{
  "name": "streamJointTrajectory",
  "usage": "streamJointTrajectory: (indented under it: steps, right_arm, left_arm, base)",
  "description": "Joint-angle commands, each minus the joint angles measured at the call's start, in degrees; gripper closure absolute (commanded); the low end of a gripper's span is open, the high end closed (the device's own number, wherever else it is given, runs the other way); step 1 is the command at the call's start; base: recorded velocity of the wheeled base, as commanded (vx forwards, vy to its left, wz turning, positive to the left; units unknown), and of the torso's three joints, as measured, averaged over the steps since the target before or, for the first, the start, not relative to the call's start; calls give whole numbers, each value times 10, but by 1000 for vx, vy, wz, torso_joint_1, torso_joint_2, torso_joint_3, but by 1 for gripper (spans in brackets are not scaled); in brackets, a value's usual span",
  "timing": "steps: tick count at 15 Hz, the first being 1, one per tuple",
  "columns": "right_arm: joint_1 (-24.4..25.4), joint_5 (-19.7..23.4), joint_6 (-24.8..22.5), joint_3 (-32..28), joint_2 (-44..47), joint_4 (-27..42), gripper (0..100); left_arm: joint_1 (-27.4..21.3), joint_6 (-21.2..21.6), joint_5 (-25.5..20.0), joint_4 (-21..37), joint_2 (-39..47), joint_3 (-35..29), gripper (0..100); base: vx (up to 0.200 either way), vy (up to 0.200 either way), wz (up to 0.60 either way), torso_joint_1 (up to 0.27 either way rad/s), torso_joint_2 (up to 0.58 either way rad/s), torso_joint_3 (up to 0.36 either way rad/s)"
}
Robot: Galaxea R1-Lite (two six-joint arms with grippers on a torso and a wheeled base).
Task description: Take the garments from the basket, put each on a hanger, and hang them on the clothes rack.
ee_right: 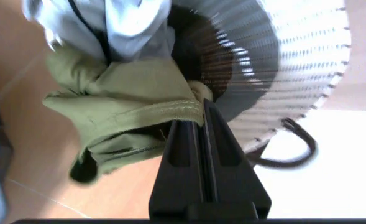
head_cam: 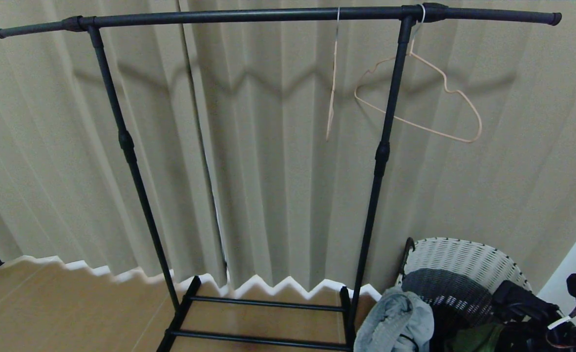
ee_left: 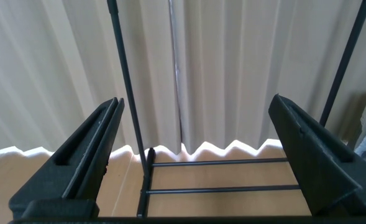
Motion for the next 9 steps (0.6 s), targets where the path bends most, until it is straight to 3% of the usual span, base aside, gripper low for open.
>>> streamJointTrajectory:
  steps: [1, 2, 3, 4, 9]
  right_arm:
    - [7, 2, 70, -108, -206, 185, 100]
    - [7, 3, 88, -127, -218, 217, 100]
    - [9, 13, 137, -142, -242, 246, 100]
    - [9, 13, 156, -140, -261, 239, 100]
    - [5, 4, 161, -133, -360, 275, 100]
  left_arm:
    - [0, -1, 0, 0, 0, 0, 0]
    - [0, -2, 0, 0, 0, 0, 0]
    - [0, -10, 1, 0, 0, 0, 0]
    - [0, -10, 1, 0, 0, 0, 0]
    - [0, -7, 1, 0, 0, 0, 0]
  base:
    - [0, 0, 0, 0, 0, 0]
    - [0, 0, 0, 0, 0, 0]
    - [0, 0, 0, 0, 0, 0]
    - [0, 0, 0, 0, 0, 0]
    - [0, 0, 0, 0, 0, 0]
